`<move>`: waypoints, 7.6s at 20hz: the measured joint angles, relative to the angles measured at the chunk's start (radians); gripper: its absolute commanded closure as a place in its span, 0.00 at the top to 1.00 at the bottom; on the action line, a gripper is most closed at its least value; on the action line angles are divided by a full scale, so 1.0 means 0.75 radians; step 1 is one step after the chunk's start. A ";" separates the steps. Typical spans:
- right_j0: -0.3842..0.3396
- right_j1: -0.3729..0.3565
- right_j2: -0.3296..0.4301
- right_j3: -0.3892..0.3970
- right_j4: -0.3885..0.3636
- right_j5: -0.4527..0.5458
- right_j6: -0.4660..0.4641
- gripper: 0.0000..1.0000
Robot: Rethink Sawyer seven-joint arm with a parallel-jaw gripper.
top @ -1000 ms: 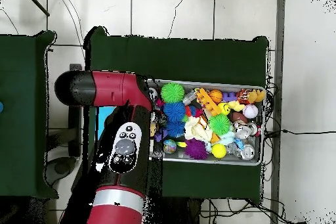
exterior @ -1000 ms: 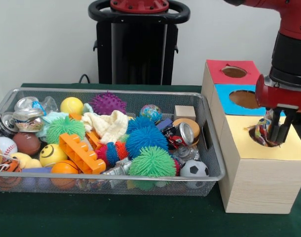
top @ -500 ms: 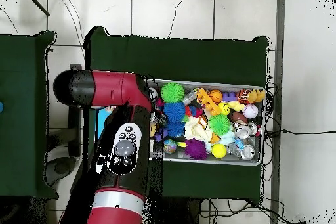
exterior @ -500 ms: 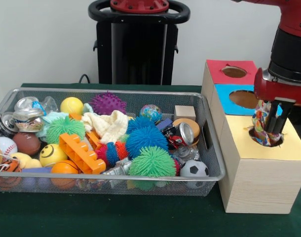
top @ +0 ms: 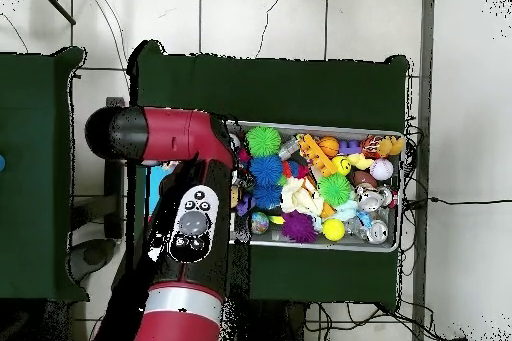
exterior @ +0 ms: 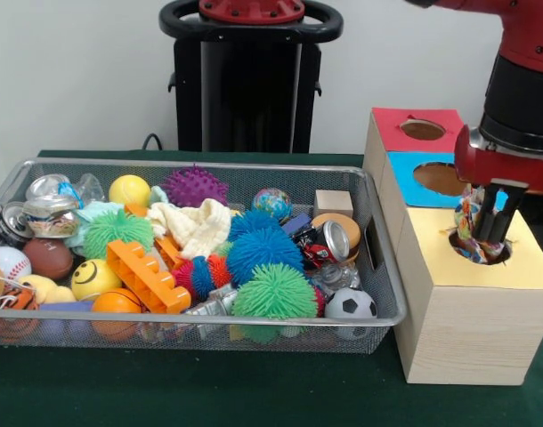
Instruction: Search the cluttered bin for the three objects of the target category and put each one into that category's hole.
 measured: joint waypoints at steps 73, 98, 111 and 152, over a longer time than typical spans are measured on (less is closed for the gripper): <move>-0.079 -0.213 0.113 0.140 -0.044 0.036 0.000 0.00; -0.081 -0.204 0.116 0.261 -0.046 0.047 0.000 0.00; -0.138 -0.240 0.233 0.361 0.015 -0.062 0.000 0.00; -0.042 -0.313 0.138 0.245 0.016 -0.007 0.000 0.00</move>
